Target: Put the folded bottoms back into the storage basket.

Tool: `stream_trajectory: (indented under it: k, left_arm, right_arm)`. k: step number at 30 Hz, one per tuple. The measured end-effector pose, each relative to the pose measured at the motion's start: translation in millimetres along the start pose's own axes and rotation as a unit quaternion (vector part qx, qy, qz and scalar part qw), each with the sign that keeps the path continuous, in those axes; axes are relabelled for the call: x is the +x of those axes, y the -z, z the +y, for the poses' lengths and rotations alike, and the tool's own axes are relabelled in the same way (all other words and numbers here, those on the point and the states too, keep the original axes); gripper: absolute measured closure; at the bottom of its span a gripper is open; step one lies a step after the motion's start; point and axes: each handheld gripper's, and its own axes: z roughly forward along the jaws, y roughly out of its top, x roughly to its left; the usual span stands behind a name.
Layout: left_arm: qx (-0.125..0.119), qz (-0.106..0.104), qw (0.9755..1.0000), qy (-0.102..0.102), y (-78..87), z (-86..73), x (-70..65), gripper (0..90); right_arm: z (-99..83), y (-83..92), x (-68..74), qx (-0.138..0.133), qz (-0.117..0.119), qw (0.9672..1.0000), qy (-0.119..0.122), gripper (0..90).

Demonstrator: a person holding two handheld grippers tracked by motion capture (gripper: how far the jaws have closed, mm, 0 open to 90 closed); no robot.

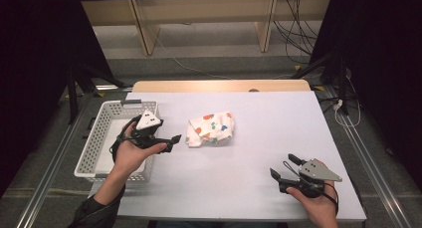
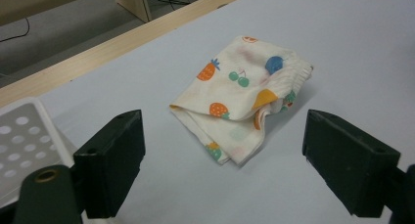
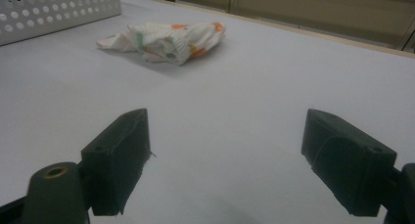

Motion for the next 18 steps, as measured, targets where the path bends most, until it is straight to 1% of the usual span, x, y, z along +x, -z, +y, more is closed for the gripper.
stream_trajectory:
  k: [4, 8, 10, 18]
  left_arm:
    - [-0.001, -0.012, 0.9999, -0.008, -5.3, 2.7, -3.2, 15.5]
    - [-0.003, -0.01, 0.9999, -0.009, -7.0, 4.6, -3.3, 15.6]
    - [-0.003, -0.011, 0.9999, -0.01, -7.4, 4.9, -3.9, 15.6]
    - [-0.002, -0.02, 0.9996, -0.02, -13.7, 8.8, -11.0, 15.5]
  right_arm:
    - [0.1, 0.3, 0.2, 0.002, 0.0, 1.0, 0.0, 19.0]
    - [0.1, -0.1, 0.3, 0.0, 0.0, 1.0, 0.0, 19.0]
    - [0.3, 0.3, 0.2, 0.003, -0.001, 1.0, 0.001, 19.0]
    - [0.1, -0.2, 0.4, -0.001, 0.0, 1.0, 0.0, 19.0]
